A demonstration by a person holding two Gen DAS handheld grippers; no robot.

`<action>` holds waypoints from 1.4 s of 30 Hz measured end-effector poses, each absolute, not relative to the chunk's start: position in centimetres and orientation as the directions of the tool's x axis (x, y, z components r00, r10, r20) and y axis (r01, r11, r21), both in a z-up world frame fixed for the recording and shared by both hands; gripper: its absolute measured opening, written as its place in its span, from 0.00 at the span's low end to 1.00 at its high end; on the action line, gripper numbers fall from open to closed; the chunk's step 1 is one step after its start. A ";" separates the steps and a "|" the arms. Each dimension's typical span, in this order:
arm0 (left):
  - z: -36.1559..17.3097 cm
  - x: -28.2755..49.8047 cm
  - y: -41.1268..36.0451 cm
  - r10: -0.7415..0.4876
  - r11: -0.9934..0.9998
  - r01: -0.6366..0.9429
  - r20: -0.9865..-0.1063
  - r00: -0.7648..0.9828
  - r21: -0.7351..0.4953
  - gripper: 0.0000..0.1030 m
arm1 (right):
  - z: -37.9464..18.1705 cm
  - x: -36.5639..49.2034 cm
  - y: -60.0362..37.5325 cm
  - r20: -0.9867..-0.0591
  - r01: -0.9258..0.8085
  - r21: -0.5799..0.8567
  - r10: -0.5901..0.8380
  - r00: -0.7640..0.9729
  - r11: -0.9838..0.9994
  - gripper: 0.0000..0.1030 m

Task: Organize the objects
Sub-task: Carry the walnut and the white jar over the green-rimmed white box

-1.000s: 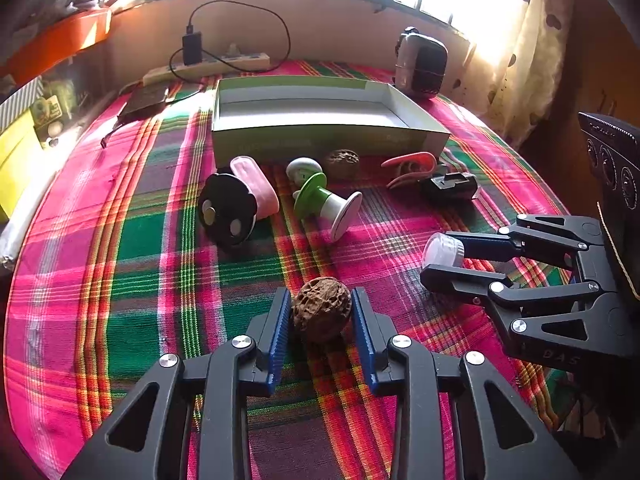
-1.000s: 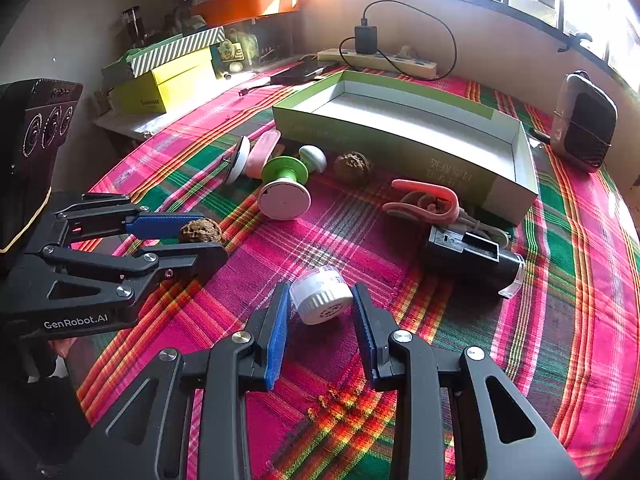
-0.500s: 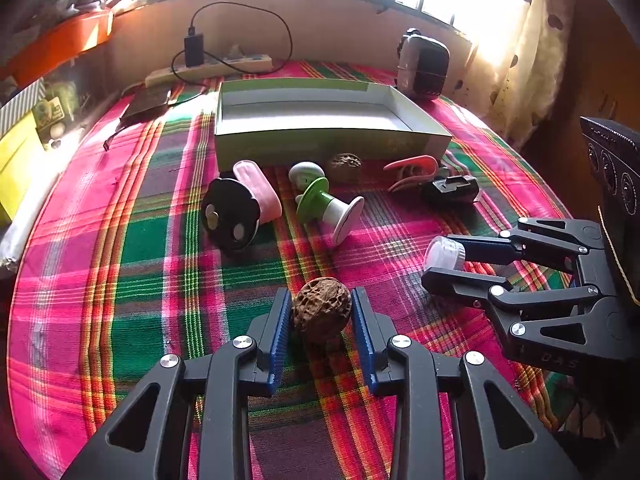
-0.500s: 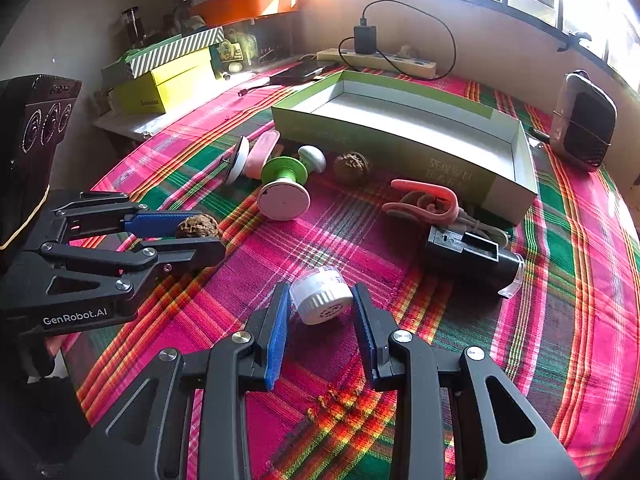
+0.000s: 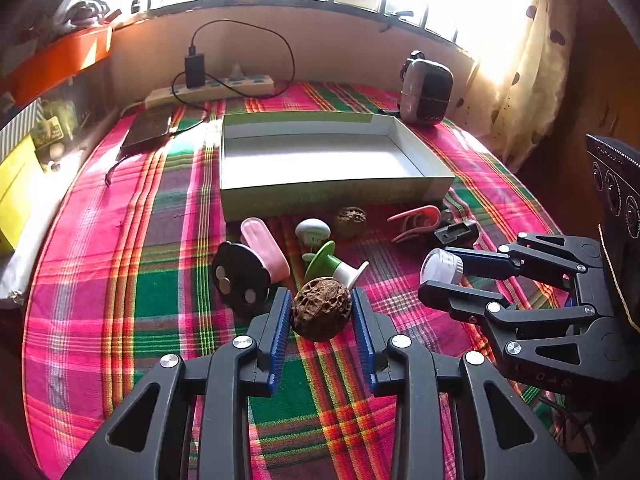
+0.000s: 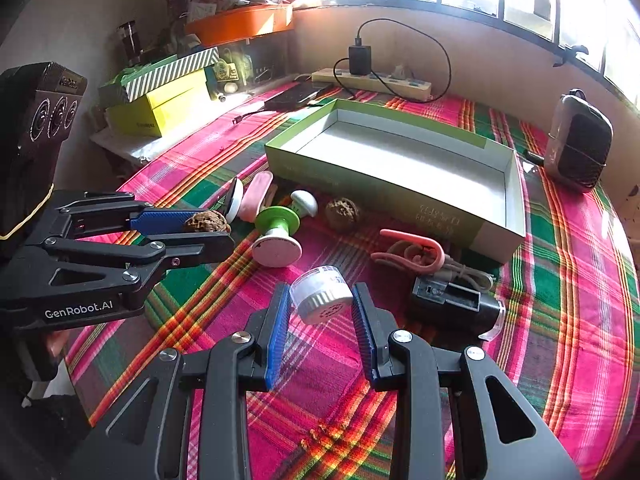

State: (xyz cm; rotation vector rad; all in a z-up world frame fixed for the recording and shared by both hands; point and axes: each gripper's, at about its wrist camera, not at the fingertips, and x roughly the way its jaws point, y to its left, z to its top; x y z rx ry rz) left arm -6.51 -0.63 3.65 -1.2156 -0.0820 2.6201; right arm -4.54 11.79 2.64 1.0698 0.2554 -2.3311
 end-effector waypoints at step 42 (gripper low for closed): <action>1.5 -26.5 -0.6 0.146 -0.988 -0.128 -0.802 -0.580 -0.088 0.27 | 1.6 -24.7 11.5 -0.797 0.298 0.064 -0.229 -0.558 -0.952 0.32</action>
